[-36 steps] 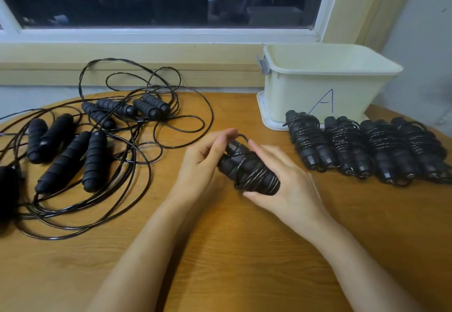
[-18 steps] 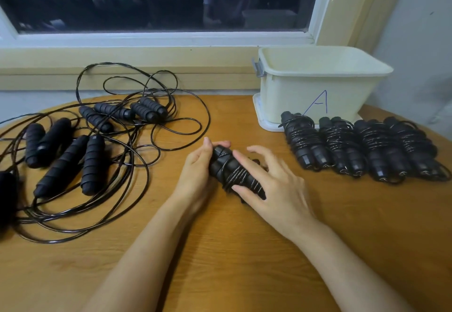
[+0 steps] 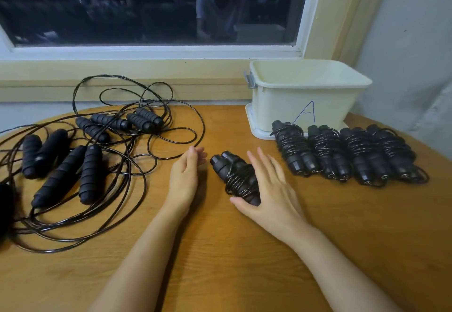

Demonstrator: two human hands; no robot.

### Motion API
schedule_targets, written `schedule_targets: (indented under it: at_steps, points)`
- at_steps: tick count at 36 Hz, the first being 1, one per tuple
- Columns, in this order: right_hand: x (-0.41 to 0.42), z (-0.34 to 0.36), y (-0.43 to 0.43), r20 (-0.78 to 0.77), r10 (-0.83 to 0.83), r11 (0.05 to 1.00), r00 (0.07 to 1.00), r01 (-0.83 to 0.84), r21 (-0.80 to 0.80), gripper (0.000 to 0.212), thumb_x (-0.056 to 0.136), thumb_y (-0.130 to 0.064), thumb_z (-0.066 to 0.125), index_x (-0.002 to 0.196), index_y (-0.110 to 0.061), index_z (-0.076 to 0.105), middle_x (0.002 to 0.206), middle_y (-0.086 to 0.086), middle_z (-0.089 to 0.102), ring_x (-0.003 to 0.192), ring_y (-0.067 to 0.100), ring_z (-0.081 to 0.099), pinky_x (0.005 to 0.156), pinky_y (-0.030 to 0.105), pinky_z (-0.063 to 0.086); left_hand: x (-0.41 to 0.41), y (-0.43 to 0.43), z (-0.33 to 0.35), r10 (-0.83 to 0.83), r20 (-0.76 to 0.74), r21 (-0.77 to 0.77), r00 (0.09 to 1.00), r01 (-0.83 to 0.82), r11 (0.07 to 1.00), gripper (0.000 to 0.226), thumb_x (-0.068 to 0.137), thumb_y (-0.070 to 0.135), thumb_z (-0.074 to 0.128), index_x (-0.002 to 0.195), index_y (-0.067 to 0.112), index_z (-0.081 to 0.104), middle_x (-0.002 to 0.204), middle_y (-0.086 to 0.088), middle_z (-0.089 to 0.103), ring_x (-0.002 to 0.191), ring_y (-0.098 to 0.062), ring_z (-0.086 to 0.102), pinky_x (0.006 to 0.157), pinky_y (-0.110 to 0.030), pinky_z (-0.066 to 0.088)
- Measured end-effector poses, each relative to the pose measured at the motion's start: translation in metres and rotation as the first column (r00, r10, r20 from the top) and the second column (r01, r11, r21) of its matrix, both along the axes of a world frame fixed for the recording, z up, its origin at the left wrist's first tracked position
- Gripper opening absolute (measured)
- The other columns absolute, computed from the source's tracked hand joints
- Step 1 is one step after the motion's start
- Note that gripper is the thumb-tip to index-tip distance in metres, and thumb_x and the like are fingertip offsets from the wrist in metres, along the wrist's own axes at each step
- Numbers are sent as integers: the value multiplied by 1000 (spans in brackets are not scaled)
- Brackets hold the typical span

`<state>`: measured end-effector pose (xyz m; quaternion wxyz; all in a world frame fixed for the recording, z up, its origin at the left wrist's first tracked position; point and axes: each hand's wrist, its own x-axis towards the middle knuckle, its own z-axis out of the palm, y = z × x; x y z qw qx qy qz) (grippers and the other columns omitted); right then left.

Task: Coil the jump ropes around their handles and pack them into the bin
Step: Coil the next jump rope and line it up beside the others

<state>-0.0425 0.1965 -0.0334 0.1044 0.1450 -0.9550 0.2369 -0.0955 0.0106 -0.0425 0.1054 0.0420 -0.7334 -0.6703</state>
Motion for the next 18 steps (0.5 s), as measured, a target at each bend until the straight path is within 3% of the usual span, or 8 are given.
schedule_targets:
  at_steps: [3, 6, 10, 13, 16, 18]
  points:
    - [0, 0, 2, -37, 108, 992, 993, -105, 76, 86, 88, -54, 59, 154, -47, 4, 163, -21, -10, 150, 6, -8, 115, 39, 27, -2, -4, -4, 28, -12, -53, 1000, -29, 998, 40, 106, 36, 33, 123, 13, 61, 111, -1, 68, 108, -13, 64, 99, -33, 50]
    - [-5, -5, 0, -40, 118, 989, 992, -114, 95, 71, 95, -55, 48, 155, -44, 12, 164, -19, 2, 151, 7, -3, 120, 38, 18, -5, -5, -3, 53, -34, -121, 998, -57, 991, 36, 107, 31, 34, 119, 13, 63, 107, -2, 69, 101, -10, 66, 97, -36, 51]
    - [-28, -13, -4, -134, -31, 994, 990, 45, 102, 71, 93, -57, 32, 154, -23, 30, 160, 3, 31, 151, 22, 18, 123, 42, 13, -6, -2, -3, 57, -37, -180, 998, -63, 982, 34, 107, 29, 35, 119, 12, 63, 105, -2, 70, 98, -8, 65, 96, -36, 51]
    - [-52, -13, -4, -195, -149, 972, 969, 179, 149, 71, 95, -53, 36, 154, -14, 30, 155, 15, 38, 150, 33, 19, 122, 44, 8, -6, -1, -4, 51, -25, -232, 998, -56, 971, 35, 107, 28, 36, 121, 12, 63, 107, -1, 70, 99, -8, 66, 96, -33, 50]
    - [-70, -8, -1, -173, -231, 948, 958, 261, 184, 70, 98, -47, 44, 158, -21, 17, 157, 22, 31, 151, 40, 6, 123, 49, -1, -6, -2, -4, 48, -19, -266, 999, -52, 963, 36, 107, 30, 36, 125, 12, 62, 109, 0, 70, 102, -8, 65, 92, -27, 49]
    - [-76, -8, 0, -176, -289, 927, 941, 321, 193, 67, 96, -44, 53, 155, -27, 27, 157, 23, 30, 149, 47, 6, 121, 57, 2, -7, -3, -4, 48, -15, -278, 999, -50, 959, 36, 106, 30, 36, 126, 13, 61, 110, 0, 69, 102, -7, 65, 89, -23, 47]
